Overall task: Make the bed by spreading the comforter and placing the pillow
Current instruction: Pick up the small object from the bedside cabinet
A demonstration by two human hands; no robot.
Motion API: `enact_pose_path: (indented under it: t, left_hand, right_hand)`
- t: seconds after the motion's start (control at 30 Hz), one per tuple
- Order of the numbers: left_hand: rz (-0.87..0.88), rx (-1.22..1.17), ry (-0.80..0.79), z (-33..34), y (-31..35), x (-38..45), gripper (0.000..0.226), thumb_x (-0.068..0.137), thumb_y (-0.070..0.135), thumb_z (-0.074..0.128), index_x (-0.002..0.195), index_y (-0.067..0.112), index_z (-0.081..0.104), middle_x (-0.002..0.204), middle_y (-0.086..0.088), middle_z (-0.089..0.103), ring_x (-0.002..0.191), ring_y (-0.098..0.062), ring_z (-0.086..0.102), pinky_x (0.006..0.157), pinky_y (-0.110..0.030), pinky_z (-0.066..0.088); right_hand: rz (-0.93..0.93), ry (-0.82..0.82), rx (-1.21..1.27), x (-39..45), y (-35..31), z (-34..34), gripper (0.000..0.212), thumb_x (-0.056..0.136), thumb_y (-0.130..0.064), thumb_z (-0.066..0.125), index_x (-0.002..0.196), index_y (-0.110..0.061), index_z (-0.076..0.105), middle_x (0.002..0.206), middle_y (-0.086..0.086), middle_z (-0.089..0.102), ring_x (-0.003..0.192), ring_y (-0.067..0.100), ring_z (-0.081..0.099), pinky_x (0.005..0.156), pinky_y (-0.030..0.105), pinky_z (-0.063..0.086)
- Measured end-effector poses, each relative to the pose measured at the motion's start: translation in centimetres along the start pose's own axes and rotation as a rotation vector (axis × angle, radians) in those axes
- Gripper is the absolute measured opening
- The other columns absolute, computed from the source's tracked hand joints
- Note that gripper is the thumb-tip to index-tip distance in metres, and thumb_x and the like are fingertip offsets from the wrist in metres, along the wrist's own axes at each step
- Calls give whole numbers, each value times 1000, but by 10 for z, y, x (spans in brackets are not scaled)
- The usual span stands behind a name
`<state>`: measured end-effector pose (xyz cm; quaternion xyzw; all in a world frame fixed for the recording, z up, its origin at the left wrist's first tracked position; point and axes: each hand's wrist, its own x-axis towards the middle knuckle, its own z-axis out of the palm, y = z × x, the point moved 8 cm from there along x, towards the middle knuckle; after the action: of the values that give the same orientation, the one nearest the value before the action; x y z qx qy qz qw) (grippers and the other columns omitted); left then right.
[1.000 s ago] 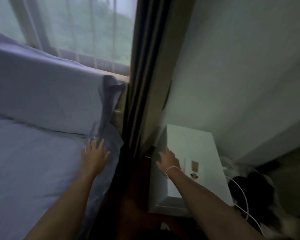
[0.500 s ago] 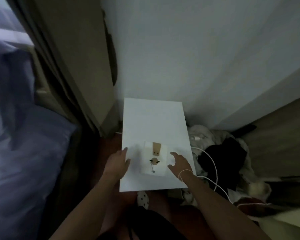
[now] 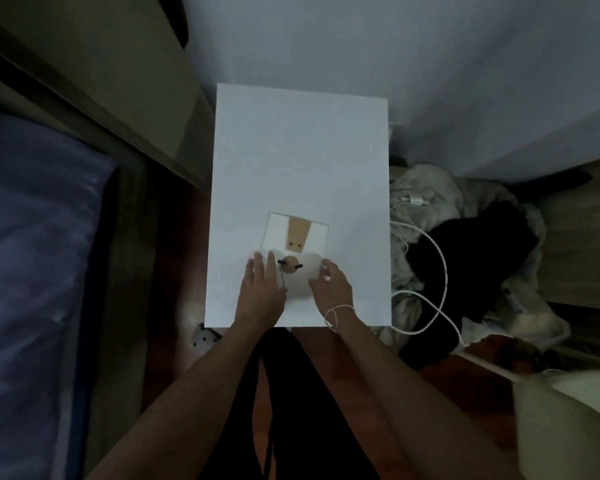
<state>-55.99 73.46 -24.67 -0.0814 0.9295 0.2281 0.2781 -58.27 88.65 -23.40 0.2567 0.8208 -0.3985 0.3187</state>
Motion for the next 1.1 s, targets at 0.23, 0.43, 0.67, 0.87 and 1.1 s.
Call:
enact_pose_path:
  t: [0.23, 0.43, 0.67, 0.87, 1.1]
  left_hand:
    - [-138, -319, 129, -21, 8, 2, 71, 95, 24, 46, 150, 12, 2, 148, -17, 26, 127, -34, 41, 105, -44, 42]
    - [-191, -334, 112, -35, 7, 6, 59, 98, 19, 41, 150, 23, 12, 140, -13, 27, 97, -31, 59, 90, -38, 49]
    - [-184, -334, 28, -41, 3, 15, 58, 99, 23, 40, 150, 19, 14, 118, -20, 49, 106, -31, 51, 87, -32, 38]
    - [-187, -336, -2, -48, -5, 15, 58, 97, 24, 45, 149, 19, 19, 118, -20, 50, 107, -32, 51, 86, -33, 40]
    - [-203, -332, -24, -50, -9, 7, 57, 97, 22, 46, 149, 18, 21, 120, -18, 52, 106, -30, 53, 81, -26, 38]
  right_hand:
    - [138, -27, 234, 4, -1, -7, 45, 81, -8, 63, 125, -3, 56, 122, 16, 62, 109, 31, 59, 95, 39, 49]
    - [126, -45, 192, 10, -1, -11, 58, 79, -18, 68, 134, -12, 51, 128, 10, 60, 112, 27, 59, 97, 40, 50]
    - [-201, -6, -172, 33, -41, -25, 66, 81, -36, 69, 138, -16, 42, 132, 11, 49, 120, 27, 49, 102, 37, 41]
    - [-426, -232, -404, 54, -89, -1, 77, 80, -39, 70, 146, -24, 31, 146, 8, 42, 137, 27, 34, 112, 42, 33]
    - [-508, -234, -618, 57, -93, 10, 66, 74, -42, 74, 132, -27, 46, 133, 9, 48, 122, 31, 46, 105, 46, 37]
